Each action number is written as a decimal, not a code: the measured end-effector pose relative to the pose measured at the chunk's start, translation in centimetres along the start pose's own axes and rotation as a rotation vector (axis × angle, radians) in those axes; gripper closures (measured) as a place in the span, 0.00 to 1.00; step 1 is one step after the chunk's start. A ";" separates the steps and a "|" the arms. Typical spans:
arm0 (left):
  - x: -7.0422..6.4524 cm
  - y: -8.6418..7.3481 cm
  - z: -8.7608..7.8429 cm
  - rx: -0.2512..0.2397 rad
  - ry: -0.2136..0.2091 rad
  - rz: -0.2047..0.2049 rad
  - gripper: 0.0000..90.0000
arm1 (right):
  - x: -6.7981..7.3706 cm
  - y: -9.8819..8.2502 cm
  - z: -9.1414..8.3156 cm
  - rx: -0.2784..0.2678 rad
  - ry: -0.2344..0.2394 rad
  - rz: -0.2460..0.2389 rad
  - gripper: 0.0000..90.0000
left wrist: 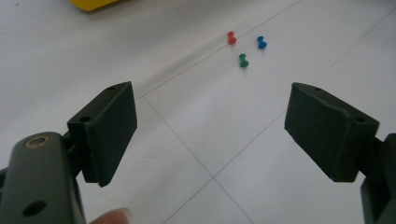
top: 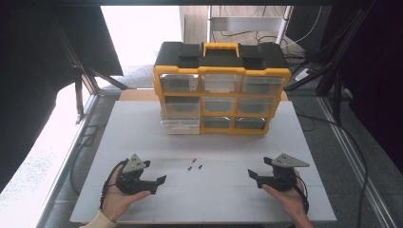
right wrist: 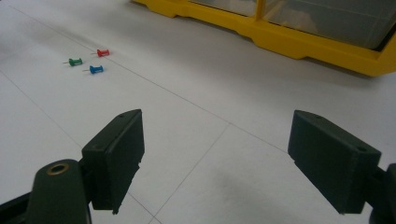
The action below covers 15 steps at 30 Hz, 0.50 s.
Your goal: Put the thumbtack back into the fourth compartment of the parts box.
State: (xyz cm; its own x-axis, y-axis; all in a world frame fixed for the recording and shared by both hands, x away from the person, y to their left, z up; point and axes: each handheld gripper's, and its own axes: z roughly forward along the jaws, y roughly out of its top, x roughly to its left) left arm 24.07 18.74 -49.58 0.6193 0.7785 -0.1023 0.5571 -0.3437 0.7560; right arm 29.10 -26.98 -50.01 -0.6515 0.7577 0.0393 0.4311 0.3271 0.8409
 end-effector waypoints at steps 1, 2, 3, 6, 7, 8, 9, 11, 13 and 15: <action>-0.1 0.2 0.0 0.003 -0.003 0.003 0.19 | 0.0 0.0 0.0 0.000 0.000 0.000 0.21; -0.2 0.4 0.0 0.004 -0.007 0.006 0.19 | -0.1 0.0 0.0 0.001 -0.001 0.004 0.21; -0.3 0.6 0.0 0.004 -0.009 0.011 0.19 | -0.1 0.0 0.0 0.002 0.000 0.005 0.21; -0.5 1.1 0.2 0.010 -0.022 0.011 0.19 | -0.1 0.0 0.0 0.003 0.000 0.006 0.22; -0.5 1.2 0.3 0.015 -0.028 0.009 0.19 | -0.1 0.0 0.0 0.001 0.001 0.007 0.22; -0.5 1.4 0.5 0.022 -0.030 0.009 0.19 | -0.1 0.1 0.0 -0.003 0.005 0.009 0.22; -0.5 1.6 0.7 0.028 -0.031 0.011 0.19 | -0.1 0.1 0.0 -0.003 0.005 0.009 0.22; -0.7 2.1 1.1 0.038 -0.035 0.019 0.19 | -0.1 0.1 -0.1 -0.003 0.006 0.011 0.22; -1.0 2.5 1.5 0.052 -0.032 0.033 0.20 | -0.1 0.0 -0.1 -0.004 0.007 0.013 0.22; -1.3 3.0 1.8 0.072 -0.029 0.041 0.20 | -0.1 0.0 -0.1 -0.002 0.002 0.014 0.22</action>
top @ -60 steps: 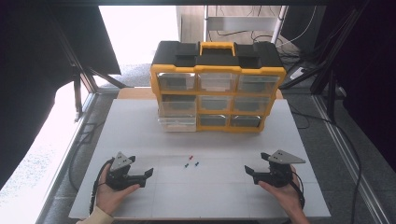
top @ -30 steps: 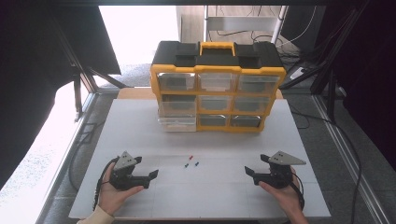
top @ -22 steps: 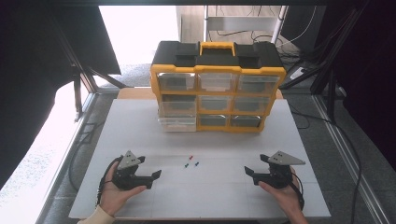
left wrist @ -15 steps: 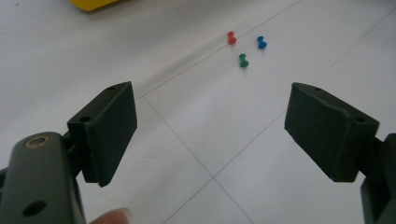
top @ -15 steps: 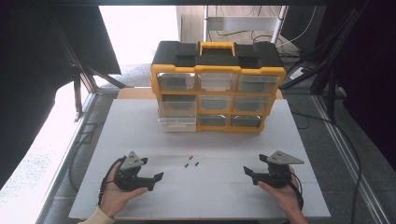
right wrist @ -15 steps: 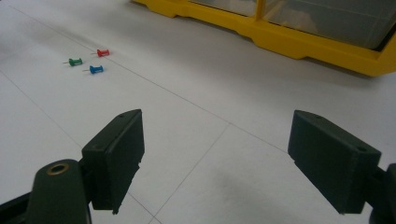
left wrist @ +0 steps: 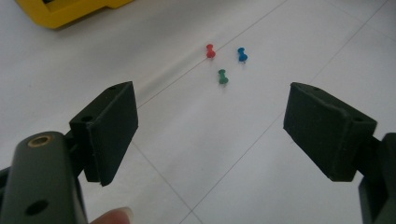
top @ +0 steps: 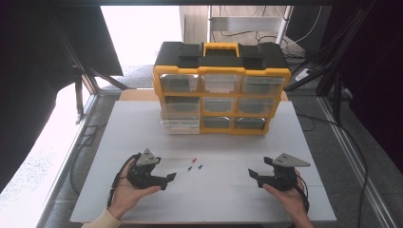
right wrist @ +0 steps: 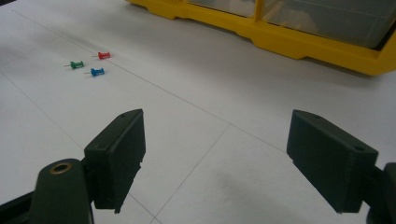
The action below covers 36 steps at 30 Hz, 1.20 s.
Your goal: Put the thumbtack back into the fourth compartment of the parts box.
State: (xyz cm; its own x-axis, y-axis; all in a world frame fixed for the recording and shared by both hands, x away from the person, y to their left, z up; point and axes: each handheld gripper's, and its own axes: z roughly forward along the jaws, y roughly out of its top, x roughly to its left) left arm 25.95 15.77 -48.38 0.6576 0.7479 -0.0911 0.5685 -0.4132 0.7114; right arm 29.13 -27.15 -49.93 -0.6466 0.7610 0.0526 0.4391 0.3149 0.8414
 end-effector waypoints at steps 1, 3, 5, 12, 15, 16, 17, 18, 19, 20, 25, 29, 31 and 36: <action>-0.1 0.2 0.1 0.007 0.004 0.001 0.20 | 0.0 0.0 0.0 -0.002 0.000 0.006 0.22; -0.2 0.7 0.5 0.019 0.000 0.007 0.20 | 0.1 0.0 0.0 -0.004 0.003 0.013 0.22; -0.3 1.0 0.8 0.027 -0.008 0.010 0.20 | 0.1 0.0 0.0 -0.002 0.007 0.007 0.23; -0.3 2.0 2.1 0.060 -0.031 0.016 0.20 | 0.1 -0.1 0.1 0.007 0.000 0.002 0.23; -0.3 2.3 2.5 0.076 -0.035 0.021 0.21 | 0.1 -0.1 0.2 0.011 -0.003 -0.001 0.23; -0.4 2.4 2.6 0.082 -0.037 0.023 0.21 | 0.1 -0.1 0.2 0.012 -0.004 -0.003 0.23; -0.4 2.5 2.8 0.086 -0.039 0.026 0.21 | 0.1 -0.1 0.2 0.015 -0.003 -0.004 0.23; -0.4 2.6 2.9 0.092 -0.040 0.028 0.21 | 0.1 -0.1 0.3 0.017 -0.004 -0.007 0.23; -0.4 2.7 3.1 0.096 -0.042 0.028 0.21 | 0.1 -0.1 0.3 0.020 -0.009 -0.010 0.23; -0.3 2.7 3.3 0.104 -0.044 0.031 0.21 | 0.1 -0.1 0.3 0.021 -0.009 -0.011 0.23; -0.4 3.0 4.3 0.134 -0.038 0.038 0.22 | 0.1 -0.2 0.4 0.026 -0.013 -0.013 0.23; -0.6 3.2 5.0 0.151 -0.036 0.039 0.22 | 0.1 -0.2 0.3 0.026 -0.019 -0.018 0.23; -0.6 3.4 5.3 0.160 -0.038 0.047 0.22 | 0.0 -0.2 0.3 0.023 -0.018 -0.013 0.23; -0.6 3.6 6.2 0.181 -0.033 0.054 0.22 | -0.1 -0.2 0.4 0.032 -0.033 -0.017 0.23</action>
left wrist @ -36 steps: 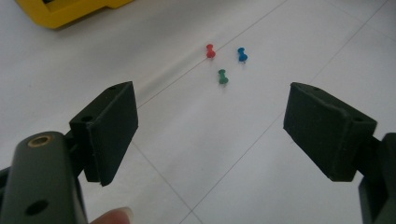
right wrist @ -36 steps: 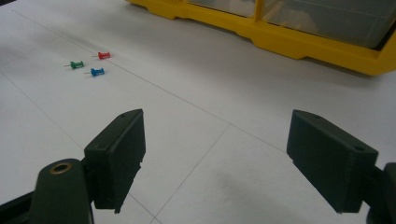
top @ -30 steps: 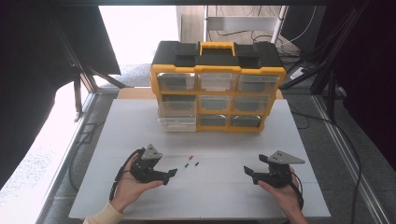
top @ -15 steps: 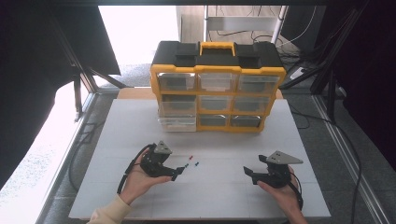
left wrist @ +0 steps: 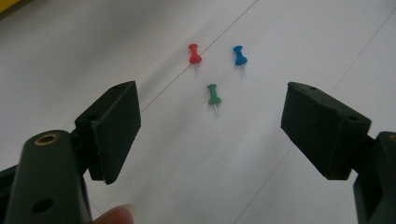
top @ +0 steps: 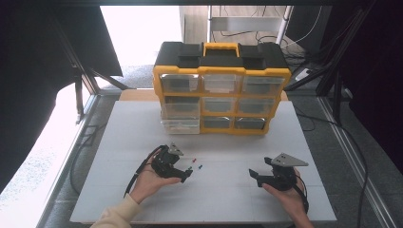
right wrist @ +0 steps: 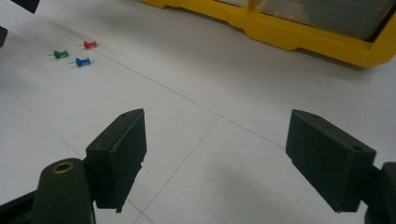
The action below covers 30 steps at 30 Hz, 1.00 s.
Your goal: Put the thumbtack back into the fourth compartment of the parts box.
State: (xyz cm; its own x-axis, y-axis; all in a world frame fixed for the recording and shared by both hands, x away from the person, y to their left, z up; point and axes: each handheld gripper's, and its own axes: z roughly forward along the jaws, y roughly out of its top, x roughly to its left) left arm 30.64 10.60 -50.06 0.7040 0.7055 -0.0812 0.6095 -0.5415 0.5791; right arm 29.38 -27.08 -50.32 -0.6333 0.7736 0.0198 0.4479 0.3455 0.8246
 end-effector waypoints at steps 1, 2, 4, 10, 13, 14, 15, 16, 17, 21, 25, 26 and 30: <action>0.0 0.1 0.2 0.001 0.001 0.000 0.23 | 0.0 0.0 0.0 0.001 -0.001 -0.002 0.23; 0.0 0.1 0.3 0.005 -0.001 0.001 0.23 | 0.0 0.0 0.0 0.003 -0.002 -0.004 0.23; 0.0 0.2 0.6 0.011 0.002 0.006 0.23 | 0.1 0.0 0.1 0.005 0.001 -0.005 0.23; 0.1 0.6 1.4 0.033 0.005 0.003 0.25 | 0.1 0.0 0.1 0.008 0.002 -0.008 0.23; 0.1 0.8 1.7 0.045 0.003 0.006 0.26 | 0.1 -0.1 0.1 0.011 -0.001 -0.007 0.23; 0.1 0.8 1.9 0.046 0.002 0.005 0.27 | 0.1 -0.1 0.2 0.011 0.000 -0.008 0.23; 0.1 0.9 2.1 0.047 0.000 -0.001 0.27 | 0.1 -0.1 0.2 0.011 0.001 -0.009 0.23; 0.1 0.9 2.2 0.051 0.000 0.000 0.28 | 0.0 0.0 0.1 0.010 -0.001 -0.009 0.23; 0.2 1.0 2.4 0.056 0.001 0.000 0.29 | 0.0 0.0 0.1 0.006 -0.001 -0.008 0.23; 0.3 1.0 2.9 0.084 -0.003 0.011 0.35 | -0.2 -0.1 -0.1 0.003 -0.005 -0.002 0.23; 0.3 1.0 3.3 0.102 -0.001 0.024 0.42 | -0.3 -0.1 -0.1 0.001 -0.007 0.000 0.23; 0.2 1.0 3.3 0.104 0.009 0.030 0.43 | -0.3 -0.1 -0.1 0.002 -0.007 -0.001 0.23; 0.1 1.2 3.3 0.106 0.015 0.034 0.49 | -0.2 -0.1 -0.1 0.003 -0.008 -0.005 0.23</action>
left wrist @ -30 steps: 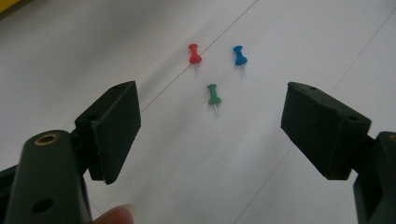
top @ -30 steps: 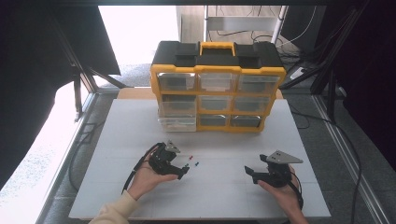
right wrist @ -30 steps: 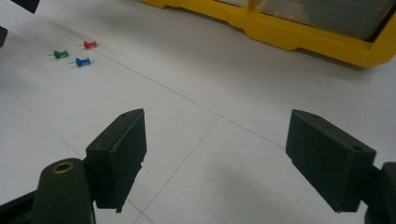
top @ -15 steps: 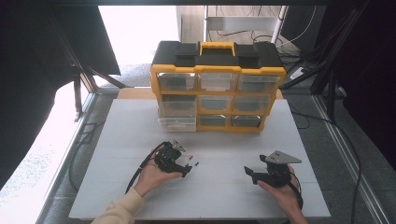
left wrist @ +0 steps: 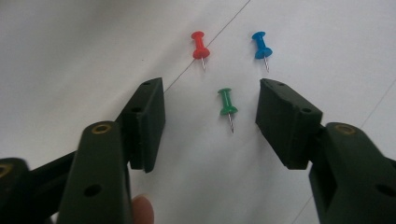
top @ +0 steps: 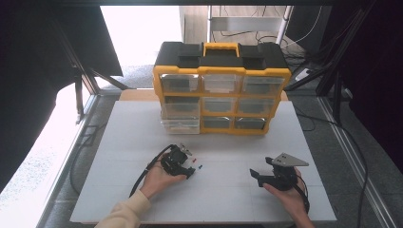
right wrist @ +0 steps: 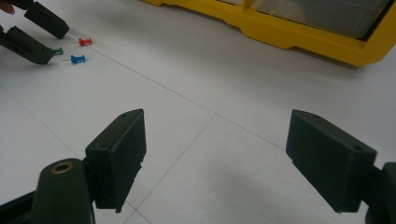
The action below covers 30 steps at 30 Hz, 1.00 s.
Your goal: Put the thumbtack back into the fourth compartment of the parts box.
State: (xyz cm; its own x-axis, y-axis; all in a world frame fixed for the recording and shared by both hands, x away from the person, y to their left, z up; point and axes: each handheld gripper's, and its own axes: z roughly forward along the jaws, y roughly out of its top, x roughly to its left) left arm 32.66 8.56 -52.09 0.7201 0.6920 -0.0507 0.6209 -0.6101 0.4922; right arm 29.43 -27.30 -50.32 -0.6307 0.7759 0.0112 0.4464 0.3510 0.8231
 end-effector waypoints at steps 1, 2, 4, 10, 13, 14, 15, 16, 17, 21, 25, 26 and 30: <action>-0.1 0.1 0.0 0.001 0.000 0.005 0.50 | 0.0 0.0 0.0 0.001 -0.001 -0.001 0.23; -0.1 0.2 0.0 0.004 0.000 0.007 0.52 | 0.0 0.0 0.0 0.002 -0.001 -0.001 0.23; -0.2 0.3 0.0 0.010 -0.007 0.009 0.57 | 0.0 0.0 0.0 0.004 -0.006 -0.003 0.23; 0.0 0.4 -0.1 0.015 -0.008 0.002 0.73 | 0.0 0.0 0.0 0.003 -0.004 -0.004 0.23; 0.0 0.5 -0.1 0.015 -0.013 0.006 0.82 | 0.0 0.0 0.0 0.005 -0.005 -0.006 0.23; 0.0 0.5 -0.1 0.015 -0.021 0.013 0.85 | 0.0 0.0 0.0 0.005 -0.006 -0.007 0.23; -0.1 0.4 -0.1 0.014 -0.024 0.009 0.89 | 0.0 0.0 0.0 0.005 -0.007 -0.007 0.23; -0.1 0.5 -0.1 0.015 -0.022 0.013 0.91 | 0.0 0.0 0.0 0.004 -0.008 -0.008 0.23; -0.2 0.5 -0.1 0.015 -0.021 0.014 0.92 | 0.0 0.0 0.0 0.004 -0.008 -0.008 0.23; -0.1 0.4 -0.1 0.011 -0.025 0.018 0.92 | 0.0 0.0 -0.1 0.003 -0.006 -0.008 0.23; 0.1 0.3 -0.1 0.002 -0.036 0.010 0.92 | 0.0 0.0 -0.1 0.003 -0.010 -0.007 0.23; 0.1 0.2 -0.1 -0.001 -0.040 0.007 0.92 | 0.0 0.0 -0.1 0.003 -0.010 -0.007 0.23; 0.3 0.0 -0.4 -0.024 -0.058 0.000 0.92 | -0.1 0.0 -0.2 0.002 -0.012 -0.005 0.23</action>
State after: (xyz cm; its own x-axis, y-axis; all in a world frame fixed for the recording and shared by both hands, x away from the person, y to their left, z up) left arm 32.78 8.90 -51.75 0.7376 0.6677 -0.1005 0.6136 -0.6007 0.5126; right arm 29.36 -27.45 -50.26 -0.6256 0.7802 0.0007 0.4449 0.3561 0.8217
